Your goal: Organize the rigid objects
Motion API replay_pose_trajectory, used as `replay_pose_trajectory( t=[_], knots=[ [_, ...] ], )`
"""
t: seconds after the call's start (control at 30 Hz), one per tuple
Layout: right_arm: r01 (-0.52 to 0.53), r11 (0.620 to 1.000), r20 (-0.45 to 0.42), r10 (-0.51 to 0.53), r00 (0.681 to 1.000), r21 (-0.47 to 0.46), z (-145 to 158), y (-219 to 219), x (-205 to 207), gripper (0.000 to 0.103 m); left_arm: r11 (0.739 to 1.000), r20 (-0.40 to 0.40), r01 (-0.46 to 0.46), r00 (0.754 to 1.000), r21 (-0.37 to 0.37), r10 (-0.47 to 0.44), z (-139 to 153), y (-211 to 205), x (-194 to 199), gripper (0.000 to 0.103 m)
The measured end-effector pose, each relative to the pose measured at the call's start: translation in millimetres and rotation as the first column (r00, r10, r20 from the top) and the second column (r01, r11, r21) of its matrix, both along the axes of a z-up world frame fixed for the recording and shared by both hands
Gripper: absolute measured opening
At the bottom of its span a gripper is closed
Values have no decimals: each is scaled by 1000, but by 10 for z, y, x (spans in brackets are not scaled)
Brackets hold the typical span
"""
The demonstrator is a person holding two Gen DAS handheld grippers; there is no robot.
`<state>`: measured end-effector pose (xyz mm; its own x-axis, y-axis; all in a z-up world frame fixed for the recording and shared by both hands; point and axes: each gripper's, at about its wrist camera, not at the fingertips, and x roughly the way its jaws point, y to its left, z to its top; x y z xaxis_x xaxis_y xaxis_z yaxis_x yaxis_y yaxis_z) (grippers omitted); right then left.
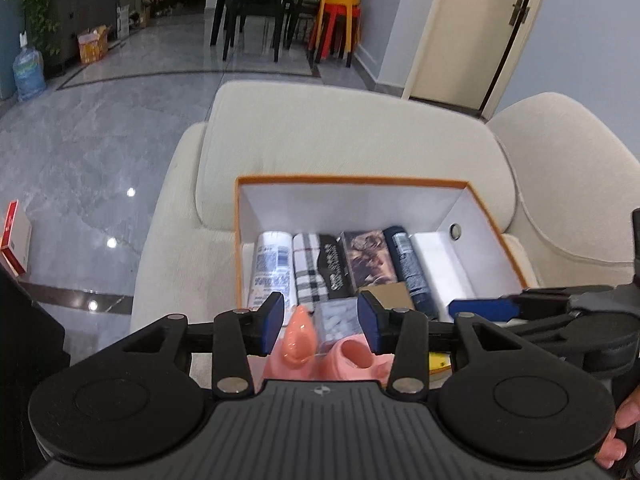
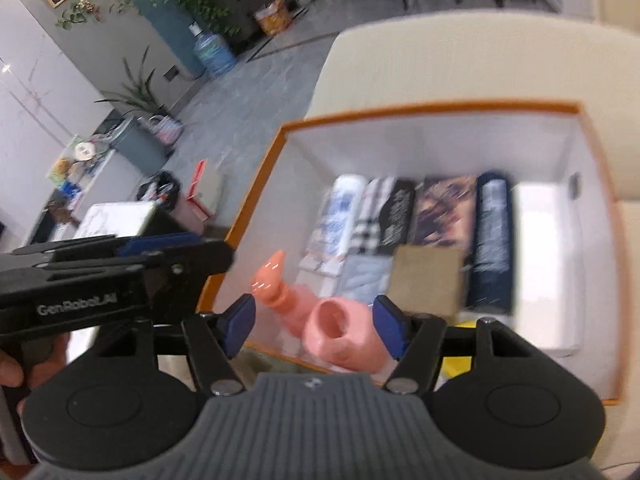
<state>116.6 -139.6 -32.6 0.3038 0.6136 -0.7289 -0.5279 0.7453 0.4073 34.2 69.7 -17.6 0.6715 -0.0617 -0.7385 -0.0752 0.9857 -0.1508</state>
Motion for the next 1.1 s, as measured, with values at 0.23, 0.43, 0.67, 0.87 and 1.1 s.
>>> replay_pose_trajectory(
  t=[0.23,0.43,0.67,0.87,1.1],
  knots=[
    [133,991,149,-129,980,-17,380,-455,-157,71,1000,126,0,992,16,-2,224,-194,-199,55],
    [241,969,262,-221,939,-46,624,-729,-437,81,998,304,-67,951,16,59,350,-290,-483,77],
    [337,940,385,-292,876,-53,728,-897,-841,94,979,372,-173,920,107,122,304,-401,-728,103],
    [357,934,380,-323,866,-19,599,-921,-1006,96,964,405,-255,891,71,205,108,-426,-838,103],
    [352,933,351,-309,884,-67,404,-882,-1126,96,965,360,-255,907,58,218,-31,-451,-924,103]
  ],
)
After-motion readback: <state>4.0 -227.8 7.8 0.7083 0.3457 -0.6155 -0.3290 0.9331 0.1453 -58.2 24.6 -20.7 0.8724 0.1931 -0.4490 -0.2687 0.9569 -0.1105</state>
